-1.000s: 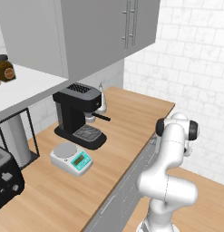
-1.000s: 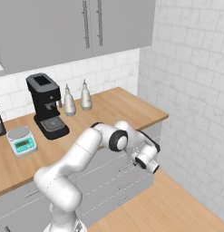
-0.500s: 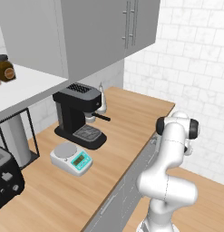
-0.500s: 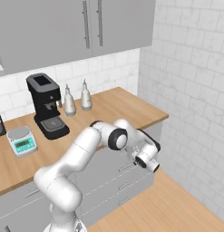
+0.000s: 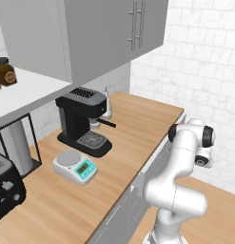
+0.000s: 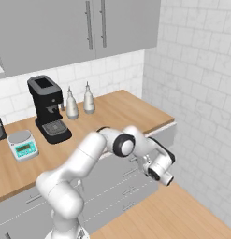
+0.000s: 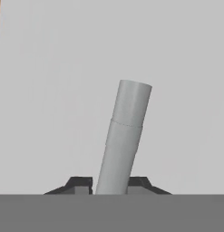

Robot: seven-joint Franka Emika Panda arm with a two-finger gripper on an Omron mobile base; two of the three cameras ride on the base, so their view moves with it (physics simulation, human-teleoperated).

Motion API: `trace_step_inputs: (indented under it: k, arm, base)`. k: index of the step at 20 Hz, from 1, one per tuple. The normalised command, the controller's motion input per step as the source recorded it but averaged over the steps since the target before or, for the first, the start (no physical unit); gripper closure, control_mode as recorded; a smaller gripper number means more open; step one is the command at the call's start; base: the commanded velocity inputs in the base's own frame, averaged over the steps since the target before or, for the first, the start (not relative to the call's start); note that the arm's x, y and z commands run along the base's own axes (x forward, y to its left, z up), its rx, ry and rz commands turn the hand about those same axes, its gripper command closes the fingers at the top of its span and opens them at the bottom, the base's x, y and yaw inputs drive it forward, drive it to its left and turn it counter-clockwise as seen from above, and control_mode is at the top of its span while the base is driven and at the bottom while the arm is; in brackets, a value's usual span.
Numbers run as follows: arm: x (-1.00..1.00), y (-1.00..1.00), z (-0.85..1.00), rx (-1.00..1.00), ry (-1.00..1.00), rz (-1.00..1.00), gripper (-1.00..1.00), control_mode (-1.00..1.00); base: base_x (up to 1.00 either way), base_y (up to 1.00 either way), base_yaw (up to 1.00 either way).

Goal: Take a straw from the drawer in front and place it inside the glass cup on the dining counter.

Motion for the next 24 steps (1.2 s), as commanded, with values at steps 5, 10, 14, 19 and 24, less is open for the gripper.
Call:
trace_step_inputs:
  k: [5, 10, 14, 19, 24]
  arm:
    - [-0.63, -0.71, 0.0, -0.01, -0.01, 0.0, 1.0, -1.0]
    - [-0.62, -0.68, 0.0, -0.01, -0.03, 0.01, 1.0, -1.0]
    - [-0.58, -0.58, 0.0, 0.0, -0.02, 0.01, 1.0, -1.0]
    - [-0.59, -0.6, 0.0, 0.0, -0.01, 0.01, 1.0, -1.0]
    - [-0.53, -0.6, 0.0, 0.0, 0.0, 0.01, 1.0, -1.0]
  base:
    - [0.0, 0.0, 0.0]
    - [0.0, 0.0, 0.0]
    - [0.0, 0.0, 0.0]
    - [0.0, 0.0, 0.0]
    - [0.0, 0.0, 0.0]
